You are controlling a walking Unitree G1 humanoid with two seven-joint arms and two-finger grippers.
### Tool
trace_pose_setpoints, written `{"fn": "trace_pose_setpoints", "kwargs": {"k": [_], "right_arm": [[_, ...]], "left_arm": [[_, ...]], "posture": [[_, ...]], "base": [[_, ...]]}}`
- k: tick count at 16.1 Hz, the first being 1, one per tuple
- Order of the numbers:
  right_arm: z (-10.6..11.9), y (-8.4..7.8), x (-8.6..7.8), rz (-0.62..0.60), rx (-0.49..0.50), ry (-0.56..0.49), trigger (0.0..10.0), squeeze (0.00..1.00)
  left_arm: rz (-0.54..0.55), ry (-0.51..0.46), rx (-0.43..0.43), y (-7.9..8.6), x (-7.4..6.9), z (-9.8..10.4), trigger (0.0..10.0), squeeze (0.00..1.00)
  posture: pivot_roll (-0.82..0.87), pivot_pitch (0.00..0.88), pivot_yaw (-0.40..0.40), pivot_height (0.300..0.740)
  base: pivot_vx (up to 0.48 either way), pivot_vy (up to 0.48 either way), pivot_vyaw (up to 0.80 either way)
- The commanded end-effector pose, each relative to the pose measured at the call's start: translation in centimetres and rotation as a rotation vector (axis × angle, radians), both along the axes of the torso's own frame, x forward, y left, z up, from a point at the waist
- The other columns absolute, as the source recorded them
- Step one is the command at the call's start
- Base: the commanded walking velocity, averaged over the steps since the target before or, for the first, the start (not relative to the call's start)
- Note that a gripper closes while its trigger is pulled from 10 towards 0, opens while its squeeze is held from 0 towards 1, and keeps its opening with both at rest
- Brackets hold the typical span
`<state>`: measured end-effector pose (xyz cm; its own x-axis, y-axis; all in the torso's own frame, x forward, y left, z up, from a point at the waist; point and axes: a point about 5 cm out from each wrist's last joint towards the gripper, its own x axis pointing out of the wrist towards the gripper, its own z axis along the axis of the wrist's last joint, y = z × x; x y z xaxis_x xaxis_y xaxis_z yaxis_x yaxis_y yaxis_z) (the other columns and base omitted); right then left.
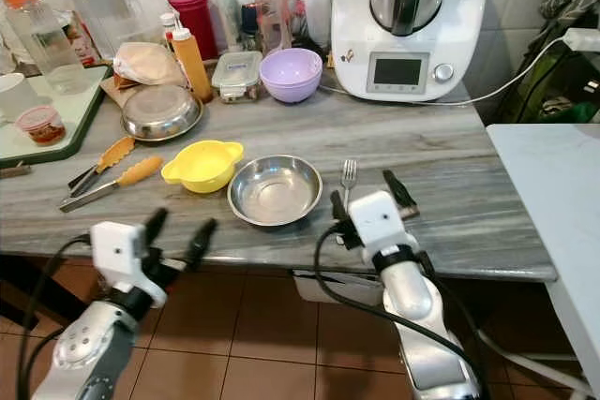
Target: Setting the table
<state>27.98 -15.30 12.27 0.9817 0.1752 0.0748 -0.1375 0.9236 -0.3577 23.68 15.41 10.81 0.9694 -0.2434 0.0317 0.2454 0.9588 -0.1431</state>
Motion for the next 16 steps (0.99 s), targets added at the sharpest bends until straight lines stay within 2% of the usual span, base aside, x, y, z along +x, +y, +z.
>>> {"fn": "trace_pose_setpoints", "kwargs": {"k": [1,2,4,7,9,16], "right_arm": [[-0.1,-0.2,0.0,-0.008,0.051,0.028,10.0,1.00],[-0.5,-0.6,0.1,-0.027,0.108,0.061,10.0,0.04],[-0.5,-1.0,0.1,-0.045,0.115,0.064,10.0,0.00],[-0.6,-1.6,-0.2,-0.068,0.114,0.064,10.0,0.00],[-0.8,-1.7,-0.5,-0.065,0.123,0.077,10.0,0.00],[-0.9,-1.4,-0.3,-0.051,0.135,0.093,10.0,0.00]], "left_arm": [[0.062,0.022,0.024,0.9,-0.1,-0.5,10.0,0.00],[0.111,0.045,0.055,1.6,-0.4,-1.2,10.0,0.00],[0.206,0.051,0.114,2.5,-0.6,-1.7,10.0,0.00],[0.269,0.066,0.137,3.3,-1.3,-2.2,10.0,0.00],[0.282,0.081,0.152,3.3,-1.6,-2.7,10.0,0.00],[0.280,0.087,0.154,3.0,-1.2,-2.9,10.0,0.00]], "posture": [[-0.14,0.002,0.075,0.740],[-0.15,0.000,0.072,0.740],[-0.14,0.000,0.069,0.740],[-0.15,0.000,0.070,0.740],[-0.15,0.000,0.069,0.740],[-0.15,0.002,0.063,0.740]], "base": [[0.000,0.000,0.00],[0.000,0.000,0.00],[0.000,0.000,0.00],[0.000,0.000,0.00],[0.000,0.000,0.00],[0.000,0.000,0.00]]}}
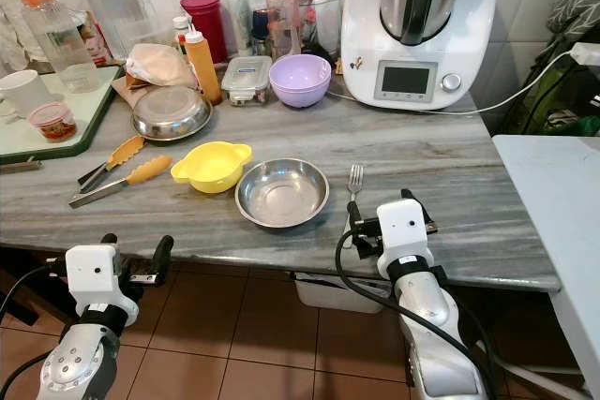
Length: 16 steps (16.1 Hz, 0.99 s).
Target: Setting the table
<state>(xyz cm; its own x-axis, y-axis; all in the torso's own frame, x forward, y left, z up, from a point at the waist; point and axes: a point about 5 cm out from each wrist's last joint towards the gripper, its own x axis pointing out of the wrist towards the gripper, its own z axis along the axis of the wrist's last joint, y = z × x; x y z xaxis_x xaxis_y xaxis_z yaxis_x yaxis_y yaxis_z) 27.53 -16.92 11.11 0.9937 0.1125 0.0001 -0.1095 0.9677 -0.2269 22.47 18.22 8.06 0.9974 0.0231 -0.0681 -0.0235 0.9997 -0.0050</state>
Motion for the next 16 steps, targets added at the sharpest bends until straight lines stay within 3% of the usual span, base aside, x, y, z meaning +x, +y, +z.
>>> {"fn": "trace_pose_setpoints", "kwargs": {"k": [1,16], "right_arm": [[0.20,0.26,0.22,0.010,0.029,0.003,10.0,0.00],[-0.26,0.18,0.44,-0.038,0.018,0.050,10.0,0.00]], "left_arm": [[0.014,0.004,0.003,0.20,0.01,-0.18,10.0,0.00],[-0.025,0.017,0.007,-0.21,0.02,-0.45,10.0,0.00]], "posture": [[-0.15,0.002,0.063,0.740],[-0.15,0.011,0.069,0.740]], "base": [[0.000,0.000,0.00],[-0.296,0.000,0.00]]}}
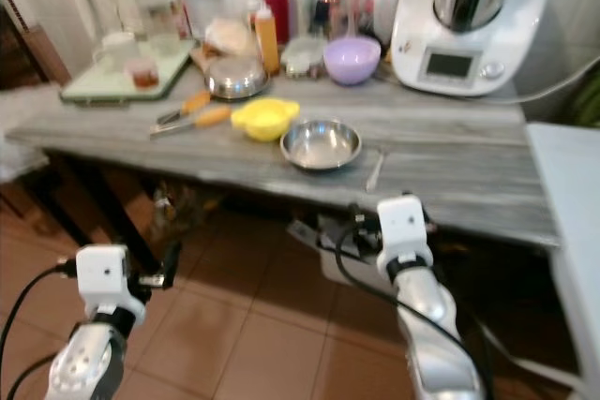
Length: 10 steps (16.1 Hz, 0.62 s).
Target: Setting the table
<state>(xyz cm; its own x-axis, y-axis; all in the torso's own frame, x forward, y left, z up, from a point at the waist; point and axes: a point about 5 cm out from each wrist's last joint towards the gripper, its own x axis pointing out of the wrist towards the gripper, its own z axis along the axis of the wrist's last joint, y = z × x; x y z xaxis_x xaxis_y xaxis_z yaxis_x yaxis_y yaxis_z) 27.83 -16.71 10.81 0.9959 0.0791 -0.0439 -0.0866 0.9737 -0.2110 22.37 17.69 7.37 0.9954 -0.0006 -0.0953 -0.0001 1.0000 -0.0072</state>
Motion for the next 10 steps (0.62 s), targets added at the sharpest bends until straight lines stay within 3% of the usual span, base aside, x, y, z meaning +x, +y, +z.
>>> {"fn": "trace_pose_setpoints", "kwargs": {"k": [1,5,7,10], "right_arm": [[0.03,-0.04,0.15,-0.005,0.007,0.005,10.0,0.00],[0.13,-0.08,0.46,-0.025,-0.009,0.005,10.0,0.00],[-0.05,0.18,0.55,-0.017,0.054,0.011,10.0,0.00],[-0.17,0.22,0.75,-0.028,0.052,0.017,10.0,0.00]], "left_arm": [[-0.002,-0.011,0.010,0.32,0.13,0.22,10.0,0.00],[-0.012,-0.009,0.009,0.29,0.27,0.12,10.0,0.00],[-0.013,-0.008,0.011,0.33,0.30,0.05,10.0,0.00],[-0.018,-0.006,0.009,0.29,0.34,-0.07,10.0,0.00]], "posture": [[-0.15,0.011,0.069,0.740],[-0.16,0.010,0.070,0.740],[-0.16,0.009,0.069,0.740],[-0.15,0.008,0.065,0.740]], "base": [[-0.311,0.000,0.00],[-0.310,0.000,0.00],[-0.306,0.000,0.00],[-0.300,0.000,0.00]]}}
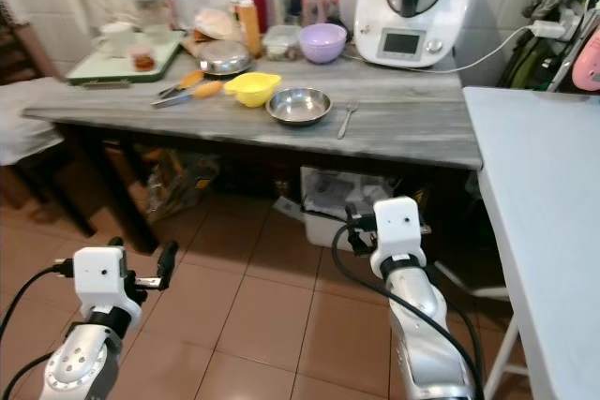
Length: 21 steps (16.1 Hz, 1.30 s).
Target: Setting the table
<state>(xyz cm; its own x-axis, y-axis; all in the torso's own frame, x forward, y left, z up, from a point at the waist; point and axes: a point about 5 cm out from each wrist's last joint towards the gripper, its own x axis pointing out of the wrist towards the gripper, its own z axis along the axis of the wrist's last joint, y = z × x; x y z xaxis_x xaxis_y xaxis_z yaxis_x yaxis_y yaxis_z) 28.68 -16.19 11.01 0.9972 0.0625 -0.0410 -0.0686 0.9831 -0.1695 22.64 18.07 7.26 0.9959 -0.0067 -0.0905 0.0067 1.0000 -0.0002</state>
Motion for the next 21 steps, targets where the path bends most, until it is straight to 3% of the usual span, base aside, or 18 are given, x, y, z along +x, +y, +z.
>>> {"fn": "trace_pose_setpoints", "kwargs": {"k": [1,6,9,15,21], "right_arm": [[-0.6,0.0,-0.2,0.006,-0.016,0.040,10.0,0.00],[-0.7,0.2,-0.1,0.039,0.015,0.045,10.0,0.00],[-0.4,0.2,-0.1,0.052,0.026,0.041,10.0,0.00],[-0.5,0.2,-0.1,0.052,0.026,0.045,10.0,0.00],[-0.4,1.0,0.2,0.086,0.028,0.037,10.0,0.00]], "left_arm": [[-0.014,-0.002,0.003,-0.1,0.1,0.0,10.0,0.00],[-0.021,-0.005,0.004,-0.3,0.0,-0.1,10.0,0.00],[-0.026,-0.007,0.002,-0.5,0.1,0.0,10.0,0.00],[-0.066,-0.015,-0.036,-0.9,0.1,0.2,10.0,0.00],[-0.094,-0.025,-0.053,-1.2,0.2,0.5,10.0,0.00]], "posture": [[-0.15,0.008,0.065,0.740],[-0.15,0.002,0.062,0.740],[-0.15,0.002,0.060,0.740],[-0.15,0.003,0.065,0.740],[-0.14,0.009,0.068,0.740]], "base": [[-0.300,0.000,0.00],[-0.302,0.000,0.00],[0.000,0.000,0.00],[0.000,0.000,-0.67],[0.000,0.000,0.00]]}}
